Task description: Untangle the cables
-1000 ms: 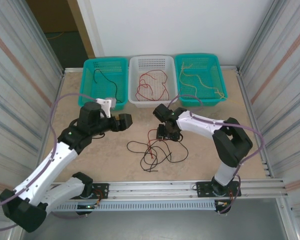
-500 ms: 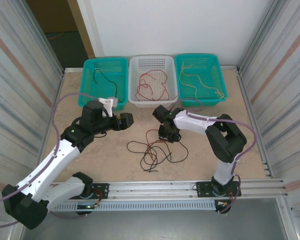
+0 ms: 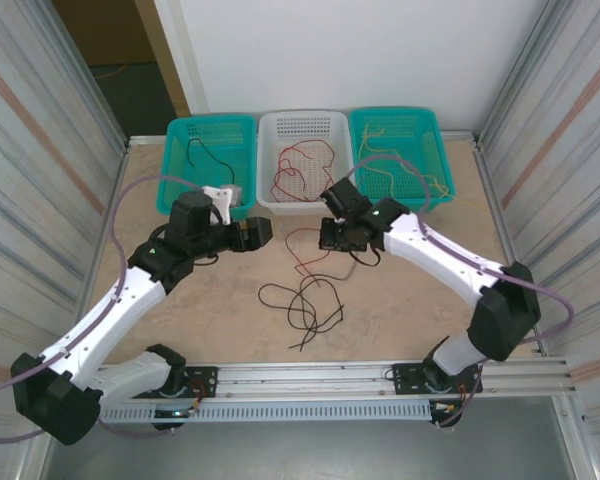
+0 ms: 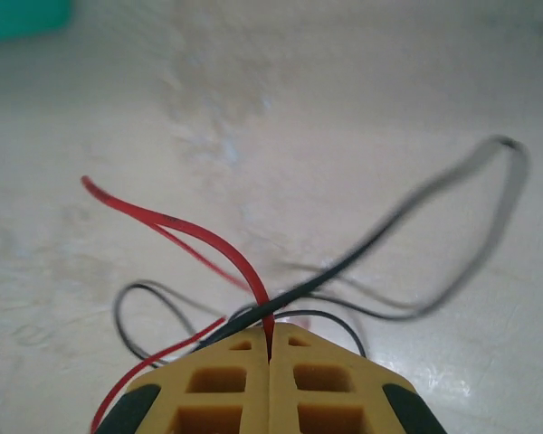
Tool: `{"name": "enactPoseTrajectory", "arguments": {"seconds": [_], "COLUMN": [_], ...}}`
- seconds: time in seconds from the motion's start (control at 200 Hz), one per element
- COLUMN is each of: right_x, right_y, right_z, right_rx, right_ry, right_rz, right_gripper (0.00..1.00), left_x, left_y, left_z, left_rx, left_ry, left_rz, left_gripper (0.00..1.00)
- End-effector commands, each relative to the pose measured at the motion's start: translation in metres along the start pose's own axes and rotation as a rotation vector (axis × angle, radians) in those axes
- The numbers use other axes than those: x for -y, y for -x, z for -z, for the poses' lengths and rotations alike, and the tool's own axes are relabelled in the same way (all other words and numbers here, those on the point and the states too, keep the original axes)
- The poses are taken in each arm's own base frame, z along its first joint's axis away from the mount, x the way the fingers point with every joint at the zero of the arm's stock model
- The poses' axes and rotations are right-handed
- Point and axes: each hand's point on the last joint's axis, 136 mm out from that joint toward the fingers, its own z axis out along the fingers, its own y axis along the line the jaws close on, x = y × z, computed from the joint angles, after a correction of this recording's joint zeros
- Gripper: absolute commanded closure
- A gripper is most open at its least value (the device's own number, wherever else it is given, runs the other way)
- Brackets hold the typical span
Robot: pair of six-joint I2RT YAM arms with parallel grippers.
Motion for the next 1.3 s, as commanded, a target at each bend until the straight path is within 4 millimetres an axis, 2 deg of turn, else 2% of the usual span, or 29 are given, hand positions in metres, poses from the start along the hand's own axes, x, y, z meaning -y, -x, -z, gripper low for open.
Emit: {"name": "enactPoseTrajectory", "arguments": {"seconds": [0.0, 0.12, 0.311, 0.466, 0.576, 0.736, 0.912, 1.112, 1.207, 1.237, 1.298], "right_x": [-0.009, -0.022, -0.035, -0.040, -0.042, -0.042, -0.040, -0.034, -0.032, -0.032, -0.032], "right_y": [0.008, 0.014, 0.023, 0.026, 0.024, 0.021, 0.018, 0.015, 0.012, 0.009, 0.003], "right_z": [0.033, 0.059, 0.092, 0.105, 0.109, 0.113, 0.113, 0.111, 0.108, 0.106, 0.099], "right_rx": [0.026, 0.070, 0.146, 0.171, 0.173, 0.179, 0.180, 0.177, 0.170, 0.165, 0.154], "right_ry": [0.076, 0.171, 0.296, 0.362, 0.379, 0.404, 0.412, 0.386, 0.368, 0.357, 0.327], "right_rz": [0.116, 0.130, 0.116, 0.105, 0.117, 0.118, 0.107, 0.109, 0.128, 0.140, 0.174], "right_gripper": [1.00, 1.00, 1.00, 1.00, 1.00, 1.00, 1.00, 1.00, 1.00, 1.00, 1.00], "left_x": [0.026, 0.036, 0.049, 0.060, 0.063, 0.059, 0.060, 0.063, 0.063, 0.063, 0.063], "left_y": [0.029, 0.034, 0.022, 0.010, 0.004, 0.001, 0.003, 0.011, 0.018, 0.020, 0.026], "left_z": [0.004, -0.002, -0.016, -0.017, -0.015, -0.018, -0.020, -0.015, -0.010, -0.008, -0.004], "left_rx": [0.065, 0.066, 0.032, 0.019, 0.018, 0.001, 0.021, 0.041, 0.058, 0.062, 0.074], "left_ry": [-0.090, -0.145, -0.273, -0.348, -0.318, -0.260, -0.269, -0.255, -0.224, -0.214, -0.184], "left_rz": [-0.067, -0.075, -0.049, -0.081, -0.171, -0.249, -0.244, -0.261, -0.275, -0.282, -0.293], "left_gripper": [0.15, 0.14, 0.14, 0.13, 0.10, 0.13, 0.34, 0.79, 0.96, 1.00, 1.00]}}
